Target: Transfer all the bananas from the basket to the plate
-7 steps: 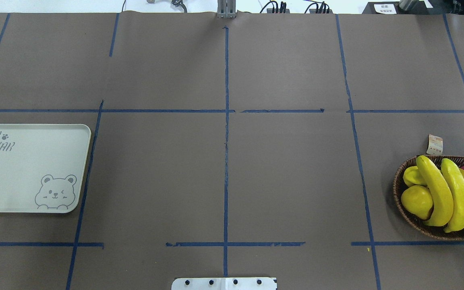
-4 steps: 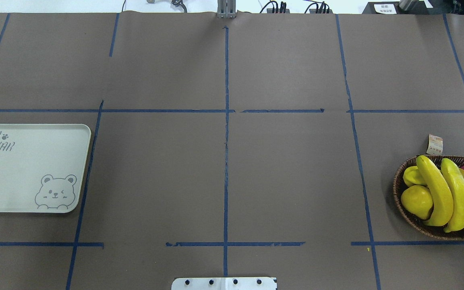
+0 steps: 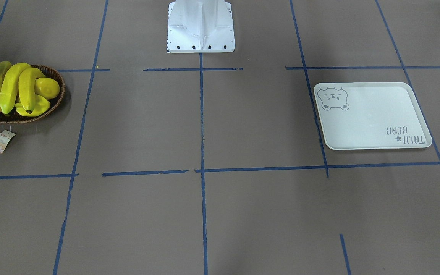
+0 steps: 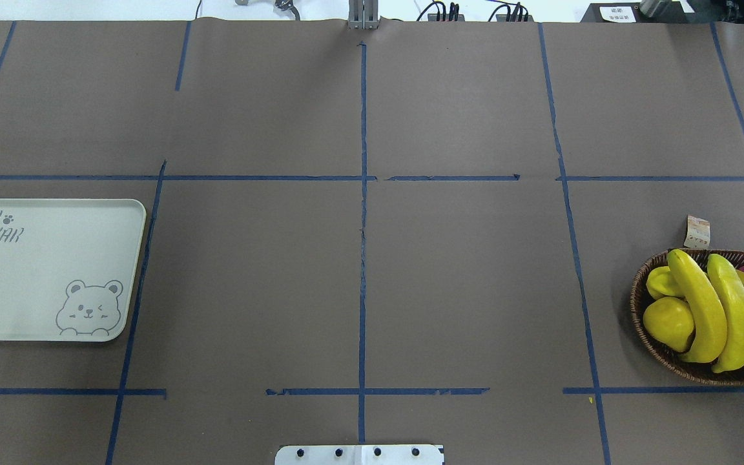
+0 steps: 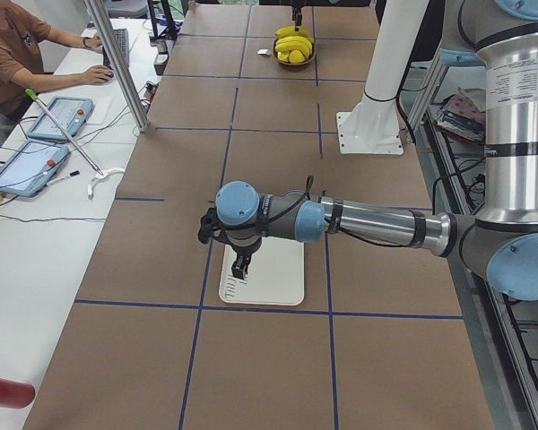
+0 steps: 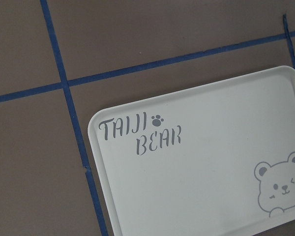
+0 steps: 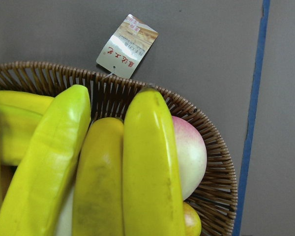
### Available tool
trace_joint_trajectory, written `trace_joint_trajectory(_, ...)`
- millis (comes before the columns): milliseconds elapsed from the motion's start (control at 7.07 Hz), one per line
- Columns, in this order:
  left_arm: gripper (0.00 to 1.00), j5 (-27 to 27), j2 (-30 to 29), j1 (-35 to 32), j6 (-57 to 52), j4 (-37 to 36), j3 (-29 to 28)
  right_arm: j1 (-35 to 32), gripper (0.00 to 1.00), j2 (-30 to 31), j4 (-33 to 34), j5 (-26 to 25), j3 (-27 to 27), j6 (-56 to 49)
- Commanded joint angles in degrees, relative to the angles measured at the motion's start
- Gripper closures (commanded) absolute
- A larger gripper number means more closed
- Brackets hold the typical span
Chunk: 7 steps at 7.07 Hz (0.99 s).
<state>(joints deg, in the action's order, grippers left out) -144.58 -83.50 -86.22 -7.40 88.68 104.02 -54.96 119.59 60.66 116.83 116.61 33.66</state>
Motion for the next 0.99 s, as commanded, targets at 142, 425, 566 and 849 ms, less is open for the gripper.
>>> trace_joint_trajectory(142,0.00,0.00,0.00,0.00,-0.16,0.09,-0.22,2.14,0.21,0.12,0.08,-0.11,-1.21,0.01)
trace_joint_trajectory(425,0.00,0.00,0.00,0.00,-0.07,0.09,-0.22,2.06,0.58,0.12,0.08,-0.11,-1.29,-0.26)
trace_joint_trajectory(566,0.00,0.00,0.00,0.00,-0.07,0.09,-0.30,1.97,0.75,0.20,0.16,-0.11,-1.30,-0.26)
trace_joint_trajectory(849,0.00,0.00,0.00,0.00,-0.07,0.09,-0.48,1.79,0.87,0.12,0.25,-0.19,-1.12,-0.26)
